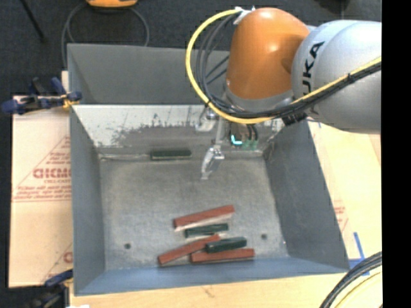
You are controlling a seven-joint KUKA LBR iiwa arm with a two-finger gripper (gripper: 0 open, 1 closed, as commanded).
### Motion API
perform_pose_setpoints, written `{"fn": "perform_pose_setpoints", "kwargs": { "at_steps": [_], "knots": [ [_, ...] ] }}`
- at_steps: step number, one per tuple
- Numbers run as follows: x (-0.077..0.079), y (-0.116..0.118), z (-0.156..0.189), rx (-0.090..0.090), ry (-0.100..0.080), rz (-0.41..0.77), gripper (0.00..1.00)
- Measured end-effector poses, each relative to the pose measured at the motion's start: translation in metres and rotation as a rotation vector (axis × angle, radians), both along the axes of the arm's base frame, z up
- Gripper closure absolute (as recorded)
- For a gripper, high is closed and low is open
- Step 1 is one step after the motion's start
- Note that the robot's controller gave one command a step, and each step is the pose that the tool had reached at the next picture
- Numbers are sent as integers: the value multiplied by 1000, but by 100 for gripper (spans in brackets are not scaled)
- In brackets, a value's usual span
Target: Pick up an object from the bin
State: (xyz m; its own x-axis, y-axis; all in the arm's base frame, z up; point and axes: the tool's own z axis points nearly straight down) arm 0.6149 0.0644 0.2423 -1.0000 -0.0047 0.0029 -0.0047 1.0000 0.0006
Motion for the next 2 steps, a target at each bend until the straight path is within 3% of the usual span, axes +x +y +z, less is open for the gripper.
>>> {"fn": "perform_pose_setpoints", "kwargs": {
  "at_steps": [2],
  "knots": [
    [1,0,4,1,-7,-1,0]
  ]
}}
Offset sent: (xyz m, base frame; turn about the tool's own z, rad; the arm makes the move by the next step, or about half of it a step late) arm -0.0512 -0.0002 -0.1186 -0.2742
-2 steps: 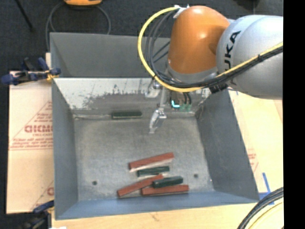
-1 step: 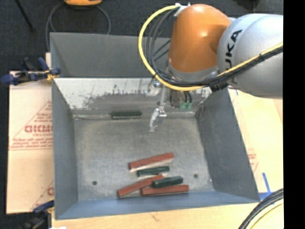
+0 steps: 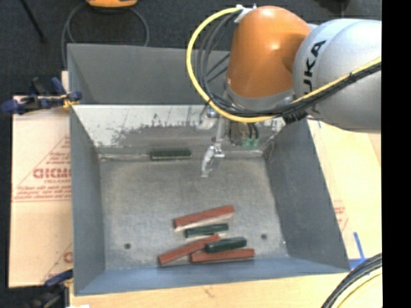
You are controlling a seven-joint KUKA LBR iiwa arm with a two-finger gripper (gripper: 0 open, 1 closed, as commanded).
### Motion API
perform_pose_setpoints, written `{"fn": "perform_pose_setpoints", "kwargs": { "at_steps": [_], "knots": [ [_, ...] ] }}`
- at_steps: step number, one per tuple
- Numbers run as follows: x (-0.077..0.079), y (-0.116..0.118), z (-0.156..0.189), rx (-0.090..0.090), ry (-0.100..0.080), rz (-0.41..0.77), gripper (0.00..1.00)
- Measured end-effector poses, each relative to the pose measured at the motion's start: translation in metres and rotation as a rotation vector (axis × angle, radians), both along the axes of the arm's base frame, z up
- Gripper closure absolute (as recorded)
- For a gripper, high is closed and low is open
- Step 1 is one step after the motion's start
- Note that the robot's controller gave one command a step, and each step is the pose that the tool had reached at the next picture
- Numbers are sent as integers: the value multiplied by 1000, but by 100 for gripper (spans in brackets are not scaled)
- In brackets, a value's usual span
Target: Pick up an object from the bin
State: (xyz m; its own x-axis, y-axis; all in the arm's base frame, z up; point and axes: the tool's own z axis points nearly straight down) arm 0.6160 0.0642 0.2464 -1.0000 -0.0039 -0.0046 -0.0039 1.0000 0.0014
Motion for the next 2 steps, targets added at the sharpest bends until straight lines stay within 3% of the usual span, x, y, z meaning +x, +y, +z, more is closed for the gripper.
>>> {"fn": "perform_pose_setpoints", "kwargs": {
  "at_steps": [1,2],
  "knots": [
    [-40,-13,-17,-2,2,55,0],
    [-40,4,-67,0,-5,-103,0]
  ]
}}
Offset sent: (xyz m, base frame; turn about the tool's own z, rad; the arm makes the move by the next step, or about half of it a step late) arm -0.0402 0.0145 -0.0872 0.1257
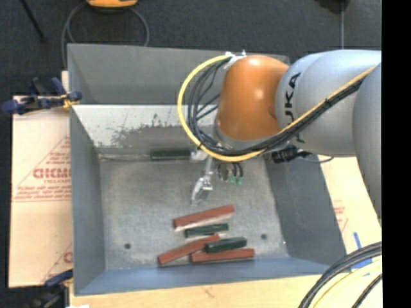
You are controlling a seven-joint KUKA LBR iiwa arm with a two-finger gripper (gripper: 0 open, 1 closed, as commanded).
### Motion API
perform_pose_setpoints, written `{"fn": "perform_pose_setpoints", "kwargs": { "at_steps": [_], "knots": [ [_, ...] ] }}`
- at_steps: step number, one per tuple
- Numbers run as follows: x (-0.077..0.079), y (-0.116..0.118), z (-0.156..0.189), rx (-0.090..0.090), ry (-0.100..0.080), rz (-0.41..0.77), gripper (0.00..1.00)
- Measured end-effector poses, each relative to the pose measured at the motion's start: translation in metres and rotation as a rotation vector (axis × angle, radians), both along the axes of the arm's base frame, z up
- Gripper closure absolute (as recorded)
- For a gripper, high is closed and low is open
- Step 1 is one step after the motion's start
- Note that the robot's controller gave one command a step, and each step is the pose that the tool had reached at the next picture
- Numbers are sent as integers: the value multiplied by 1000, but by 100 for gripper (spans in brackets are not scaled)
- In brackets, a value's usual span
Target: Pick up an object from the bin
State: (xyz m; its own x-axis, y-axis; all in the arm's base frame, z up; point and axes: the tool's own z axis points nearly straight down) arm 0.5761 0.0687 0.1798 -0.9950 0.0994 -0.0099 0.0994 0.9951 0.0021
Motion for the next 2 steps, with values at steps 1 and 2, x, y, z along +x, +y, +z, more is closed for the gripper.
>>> {"fn": "perform_pose_setpoints", "kwargs": {
  "at_steps": [1,2],
  "knots": [
    [-34,5,-36,-2,8,89,0],
    [-15,-1,-96,1,20,153,100]
  ]
}}
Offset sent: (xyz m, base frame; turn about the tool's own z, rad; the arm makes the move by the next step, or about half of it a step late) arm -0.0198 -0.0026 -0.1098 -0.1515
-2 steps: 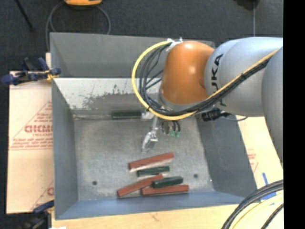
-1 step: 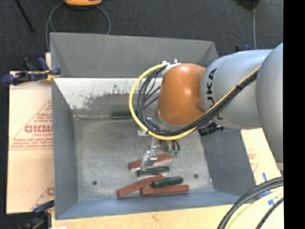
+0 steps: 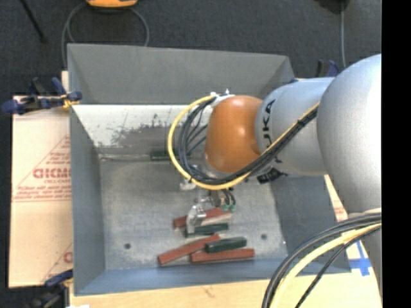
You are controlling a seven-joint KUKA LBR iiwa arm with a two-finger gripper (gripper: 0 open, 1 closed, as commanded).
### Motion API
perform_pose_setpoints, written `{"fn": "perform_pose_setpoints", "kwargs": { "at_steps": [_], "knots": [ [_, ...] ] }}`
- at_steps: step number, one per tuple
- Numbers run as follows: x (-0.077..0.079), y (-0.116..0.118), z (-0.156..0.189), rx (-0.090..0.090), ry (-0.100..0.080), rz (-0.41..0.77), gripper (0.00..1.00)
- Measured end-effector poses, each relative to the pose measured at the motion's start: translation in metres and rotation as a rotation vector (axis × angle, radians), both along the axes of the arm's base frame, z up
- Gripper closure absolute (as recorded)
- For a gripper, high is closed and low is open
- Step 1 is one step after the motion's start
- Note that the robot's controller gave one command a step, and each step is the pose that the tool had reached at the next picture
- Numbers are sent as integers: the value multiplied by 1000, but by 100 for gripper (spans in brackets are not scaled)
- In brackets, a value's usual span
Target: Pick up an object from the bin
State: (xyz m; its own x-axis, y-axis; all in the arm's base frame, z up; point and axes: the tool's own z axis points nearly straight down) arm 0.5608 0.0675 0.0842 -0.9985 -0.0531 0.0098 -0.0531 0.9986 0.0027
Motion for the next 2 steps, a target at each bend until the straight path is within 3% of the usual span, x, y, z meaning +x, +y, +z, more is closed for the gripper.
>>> {"fn": "perform_pose_setpoints", "kwargs": {
  "at_steps": [1,2],
  "knots": [
    [0,0,0,0,0,-1,100],
    [-6,8,16,-2,1,148,100]
  ]
}}
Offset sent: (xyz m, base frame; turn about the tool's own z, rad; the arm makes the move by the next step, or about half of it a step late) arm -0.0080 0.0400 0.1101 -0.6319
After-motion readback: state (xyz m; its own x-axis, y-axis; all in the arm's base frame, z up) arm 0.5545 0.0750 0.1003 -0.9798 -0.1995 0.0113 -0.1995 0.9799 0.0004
